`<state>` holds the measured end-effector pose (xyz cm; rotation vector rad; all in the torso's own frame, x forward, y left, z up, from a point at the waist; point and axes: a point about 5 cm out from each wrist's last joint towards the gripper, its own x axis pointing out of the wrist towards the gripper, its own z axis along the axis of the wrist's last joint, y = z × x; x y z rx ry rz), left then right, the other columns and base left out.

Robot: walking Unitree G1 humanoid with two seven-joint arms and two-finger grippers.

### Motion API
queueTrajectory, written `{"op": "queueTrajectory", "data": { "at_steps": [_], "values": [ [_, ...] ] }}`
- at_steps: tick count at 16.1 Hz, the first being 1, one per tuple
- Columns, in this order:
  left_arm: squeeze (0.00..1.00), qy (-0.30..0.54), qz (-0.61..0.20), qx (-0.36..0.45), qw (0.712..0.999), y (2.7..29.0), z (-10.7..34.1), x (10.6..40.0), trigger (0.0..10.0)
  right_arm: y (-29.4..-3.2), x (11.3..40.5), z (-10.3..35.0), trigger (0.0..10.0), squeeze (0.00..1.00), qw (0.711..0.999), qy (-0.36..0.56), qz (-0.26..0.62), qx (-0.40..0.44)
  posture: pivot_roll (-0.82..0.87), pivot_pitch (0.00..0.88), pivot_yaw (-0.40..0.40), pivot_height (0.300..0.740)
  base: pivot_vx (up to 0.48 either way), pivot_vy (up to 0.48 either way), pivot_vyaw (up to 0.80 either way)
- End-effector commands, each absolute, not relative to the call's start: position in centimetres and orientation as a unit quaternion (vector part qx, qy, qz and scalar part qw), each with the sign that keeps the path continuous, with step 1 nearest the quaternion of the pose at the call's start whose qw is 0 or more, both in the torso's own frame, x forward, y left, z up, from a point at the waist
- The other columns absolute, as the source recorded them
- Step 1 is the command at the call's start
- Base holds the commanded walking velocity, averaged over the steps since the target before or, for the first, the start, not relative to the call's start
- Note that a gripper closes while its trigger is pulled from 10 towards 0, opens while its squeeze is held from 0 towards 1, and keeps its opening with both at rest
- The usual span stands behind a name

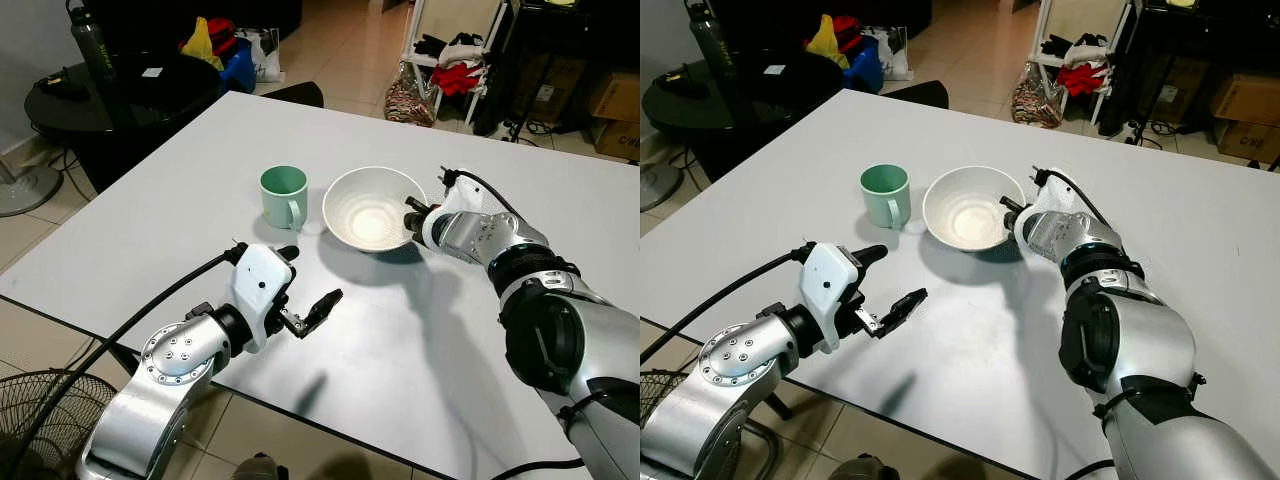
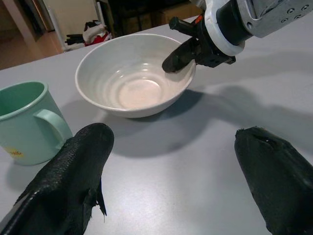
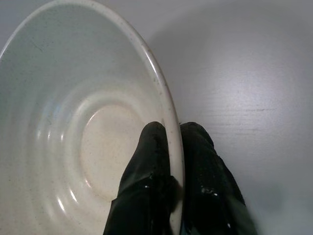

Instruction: Setting the table

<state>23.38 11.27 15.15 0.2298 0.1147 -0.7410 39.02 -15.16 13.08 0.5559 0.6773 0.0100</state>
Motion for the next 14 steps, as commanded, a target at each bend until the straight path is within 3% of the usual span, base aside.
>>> {"op": "queueTrajectory", "data": {
  "at_steps": [1,2,3,4,10,11,12,14],
  "values": [
    [0.00,0.057,-0.357,0.117,0.925,11.4,15.0,23.4,10.0,-14.9,39.4,13.9,10.0,0.52,0.909,0.316,0.015,0.272,0.18,0.000,-0.006,0.740,0.000,0.000,0.00],
    [0.00,0.056,-0.357,0.117,0.925,11.4,15.0,23.5,10.0,-14.8,39.4,13.9,10.0,0.76,0.908,0.315,0.015,0.275,0.18,0.000,-0.007,0.740,0.000,0.000,0.00],
    [0.00,0.055,-0.357,0.117,0.925,11.3,15.0,23.5,10.0,-14.8,39.4,13.9,10.0,0.91,0.908,0.315,0.015,0.277,0.18,0.000,-0.007,0.740,0.000,0.000,0.00],
    [0.00,0.055,-0.356,0.117,0.925,11.3,15.0,23.6,10.0,-14.8,39.4,14.0,10.0,0.98,0.907,0.314,0.014,0.280,0.18,0.000,-0.007,0.740,0.000,0.000,0.00],
    [0.00,0.036,-0.337,0.098,0.936,11.6,15.5,23.5,10.0,-16.9,40.0,16.1,10.0,0.99,0.920,0.276,0.031,0.278,0.19,0.000,-0.020,0.740,0.000,0.000,0.00],
    [0.00,0.034,-0.332,0.094,0.938,11.7,15.6,23.5,10.0,-17.3,40.0,16.3,10.0,0.30,0.920,0.271,0.038,0.279,0.19,0.000,-0.020,0.740,0.000,0.000,0.00],
    [0.00,0.032,-0.324,0.092,0.941,12.0,15.5,23.4,10.0,-18.0,39.9,17.0,10.0,0.00,0.921,0.265,0.067,0.279,0.18,0.000,-0.009,0.740,0.000,0.000,0.00],
    [0.00,0.031,-0.322,0.089,0.942,12.0,15.5,23.4,10.0,-18.0,39.5,17.6,10.0,0.00,0.921,0.256,0.106,0.275,0.17,0.000,0.009,0.740,0.000,0.000,0.00]
  ]
}}
